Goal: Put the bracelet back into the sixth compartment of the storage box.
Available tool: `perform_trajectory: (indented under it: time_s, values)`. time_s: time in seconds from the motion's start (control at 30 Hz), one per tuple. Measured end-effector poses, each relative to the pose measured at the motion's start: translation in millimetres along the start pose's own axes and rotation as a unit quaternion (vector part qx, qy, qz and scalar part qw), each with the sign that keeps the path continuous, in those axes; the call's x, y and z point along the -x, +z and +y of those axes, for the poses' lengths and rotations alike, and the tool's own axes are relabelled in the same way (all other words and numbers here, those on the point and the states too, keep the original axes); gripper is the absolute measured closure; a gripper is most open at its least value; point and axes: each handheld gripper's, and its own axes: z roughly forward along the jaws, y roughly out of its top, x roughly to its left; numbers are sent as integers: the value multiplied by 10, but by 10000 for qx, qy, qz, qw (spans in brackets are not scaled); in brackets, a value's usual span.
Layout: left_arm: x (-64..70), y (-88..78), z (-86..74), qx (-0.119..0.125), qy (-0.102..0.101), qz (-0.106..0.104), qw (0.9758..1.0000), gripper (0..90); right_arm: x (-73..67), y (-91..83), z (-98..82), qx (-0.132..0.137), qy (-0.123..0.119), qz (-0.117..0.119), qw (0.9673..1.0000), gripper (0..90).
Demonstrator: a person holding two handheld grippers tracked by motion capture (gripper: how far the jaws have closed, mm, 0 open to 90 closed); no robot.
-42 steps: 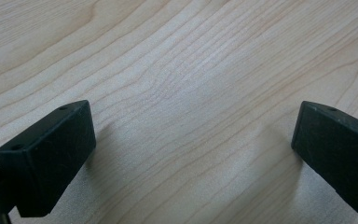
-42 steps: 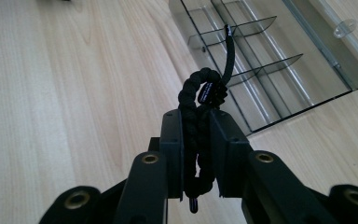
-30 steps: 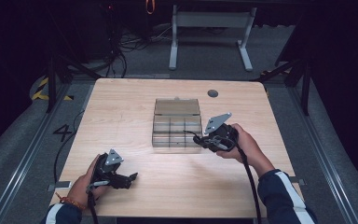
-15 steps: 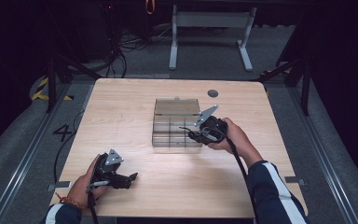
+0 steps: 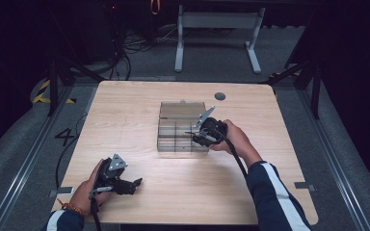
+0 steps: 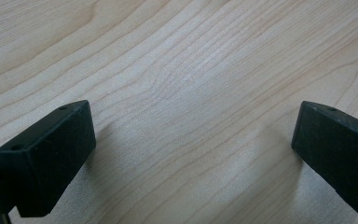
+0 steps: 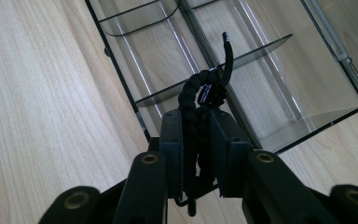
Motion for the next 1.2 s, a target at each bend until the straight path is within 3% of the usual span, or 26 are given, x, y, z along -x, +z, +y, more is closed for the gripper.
perform_trajectory:
  time_s: [0.3,0.4,0.87,1.03,1.2]
  values:
    - [0,0,0,1,-1,-2,10000,0,40,132,18,-251,52,67,9996,755]
    - [0,0,0,1,-2,-2,10000,0,63,173,1,-317,213,76,9992,743]
    - [0,1,0,1,-1,-1,10000,0,81,217,-18,-298,359,95,9989,673]
    - [0,1,0,3,2,-2,10000,0,86,180,-24,-165,404,50,9990,641]
    - [0,1,0,2,-2,-2,10000,0,85,154,-37,-56,458,38,9989,663]
